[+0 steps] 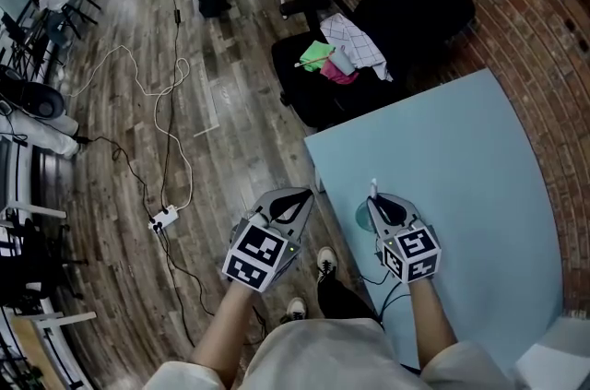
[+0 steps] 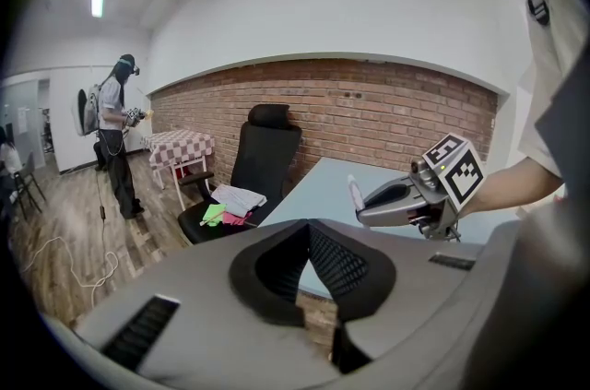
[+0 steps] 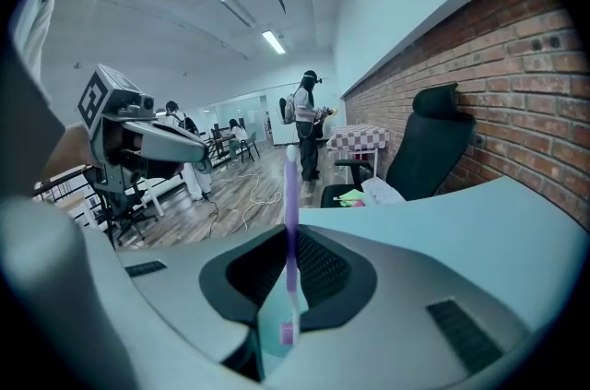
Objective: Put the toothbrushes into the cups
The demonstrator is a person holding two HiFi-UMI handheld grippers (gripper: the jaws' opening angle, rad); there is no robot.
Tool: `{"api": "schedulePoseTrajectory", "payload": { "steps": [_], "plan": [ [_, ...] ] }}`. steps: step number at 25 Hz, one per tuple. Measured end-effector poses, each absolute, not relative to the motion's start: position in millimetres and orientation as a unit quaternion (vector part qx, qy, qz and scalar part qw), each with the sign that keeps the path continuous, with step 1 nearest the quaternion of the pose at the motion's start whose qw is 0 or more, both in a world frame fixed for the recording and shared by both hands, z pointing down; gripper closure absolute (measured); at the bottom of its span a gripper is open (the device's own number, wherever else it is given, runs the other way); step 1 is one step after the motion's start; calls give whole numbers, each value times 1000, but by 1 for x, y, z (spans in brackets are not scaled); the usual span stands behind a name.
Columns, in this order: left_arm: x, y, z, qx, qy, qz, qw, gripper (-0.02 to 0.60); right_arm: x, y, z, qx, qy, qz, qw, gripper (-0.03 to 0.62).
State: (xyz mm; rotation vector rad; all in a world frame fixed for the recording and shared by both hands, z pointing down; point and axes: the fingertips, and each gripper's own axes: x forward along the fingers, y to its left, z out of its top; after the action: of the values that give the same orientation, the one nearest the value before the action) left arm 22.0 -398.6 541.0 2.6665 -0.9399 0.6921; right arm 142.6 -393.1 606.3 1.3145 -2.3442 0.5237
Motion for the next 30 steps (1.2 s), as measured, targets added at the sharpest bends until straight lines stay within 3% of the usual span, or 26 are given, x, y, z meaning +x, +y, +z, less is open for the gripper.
{"api": "schedulePoseTrajectory", "payload": {
  "steps": [23, 30],
  "plan": [
    [21, -394, 555, 906, -324, 235, 135, 580, 138, -391, 645, 443, -827, 199, 283, 536],
    [19, -391, 556, 905, -326, 235, 136, 580, 130, -386, 647, 426, -837, 201, 279, 516]
  ]
}}
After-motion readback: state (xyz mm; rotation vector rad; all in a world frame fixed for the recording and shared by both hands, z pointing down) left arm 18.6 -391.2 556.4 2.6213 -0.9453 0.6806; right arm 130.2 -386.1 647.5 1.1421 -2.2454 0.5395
